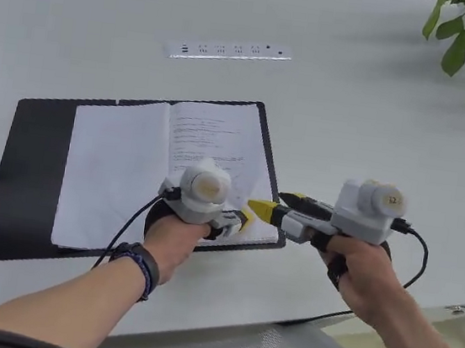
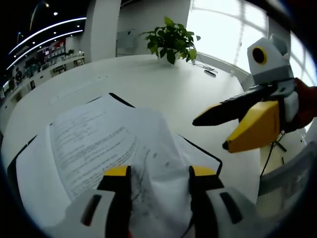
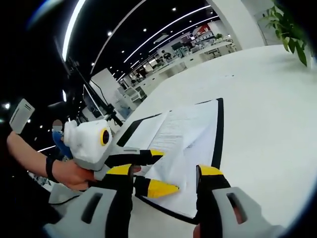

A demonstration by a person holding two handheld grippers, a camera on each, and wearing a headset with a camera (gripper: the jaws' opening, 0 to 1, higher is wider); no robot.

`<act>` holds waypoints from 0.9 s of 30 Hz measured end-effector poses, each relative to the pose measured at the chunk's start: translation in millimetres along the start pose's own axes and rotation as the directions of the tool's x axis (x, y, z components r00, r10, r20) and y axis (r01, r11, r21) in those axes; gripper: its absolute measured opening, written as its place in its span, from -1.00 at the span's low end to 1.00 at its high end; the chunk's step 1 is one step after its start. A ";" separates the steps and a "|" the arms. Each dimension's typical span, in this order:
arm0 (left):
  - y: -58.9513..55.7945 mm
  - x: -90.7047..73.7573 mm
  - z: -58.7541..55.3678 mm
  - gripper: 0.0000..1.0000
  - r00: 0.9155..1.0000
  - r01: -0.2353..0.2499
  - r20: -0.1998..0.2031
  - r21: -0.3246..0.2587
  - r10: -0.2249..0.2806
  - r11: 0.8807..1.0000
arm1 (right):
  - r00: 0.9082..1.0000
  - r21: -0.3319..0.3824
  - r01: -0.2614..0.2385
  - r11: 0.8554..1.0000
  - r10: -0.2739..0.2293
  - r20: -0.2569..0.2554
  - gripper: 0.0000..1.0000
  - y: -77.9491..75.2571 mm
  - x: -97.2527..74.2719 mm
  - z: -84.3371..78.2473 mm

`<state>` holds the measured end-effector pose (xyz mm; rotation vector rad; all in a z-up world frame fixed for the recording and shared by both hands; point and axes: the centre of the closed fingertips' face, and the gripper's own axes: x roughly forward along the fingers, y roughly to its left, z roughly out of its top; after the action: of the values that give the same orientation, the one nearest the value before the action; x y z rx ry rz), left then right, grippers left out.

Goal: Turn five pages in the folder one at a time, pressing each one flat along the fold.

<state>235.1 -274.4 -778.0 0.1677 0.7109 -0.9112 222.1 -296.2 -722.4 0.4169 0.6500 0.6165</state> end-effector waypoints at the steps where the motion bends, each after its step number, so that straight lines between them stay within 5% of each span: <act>1: -0.2 -0.2 0.1 -0.07 1.000 0.002 0.001 -0.005 -0.002 1.000 | 1.000 0.000 -0.004 1.000 0.004 -0.003 0.00 -0.5 2.7 0.1; 12: -5.6 -4.1 -3.6 0.03 1.000 -0.003 0.001 -0.015 0.003 1.000 | 0.997 0.054 -0.062 0.997 0.065 -0.047 -0.01 -5.6 24.2 -10.7; 22: -10.7 -23.9 -12.7 0.20 0.999 0.026 -0.023 -0.035 -0.027 0.999 | 0.996 0.097 -0.090 0.991 0.089 0.006 -0.23 0.0 16.3 -7.2; 27: -10.0 -38.4 -18.9 0.28 1.000 0.021 -0.017 -0.042 -0.022 0.999 | 0.995 0.111 -0.100 0.989 0.098 0.030 -0.50 5.0 13.1 -6.1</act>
<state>202.6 -247.0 -766.8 0.1314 0.7482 -0.9161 224.4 -283.0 -729.7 0.5634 0.6447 0.6699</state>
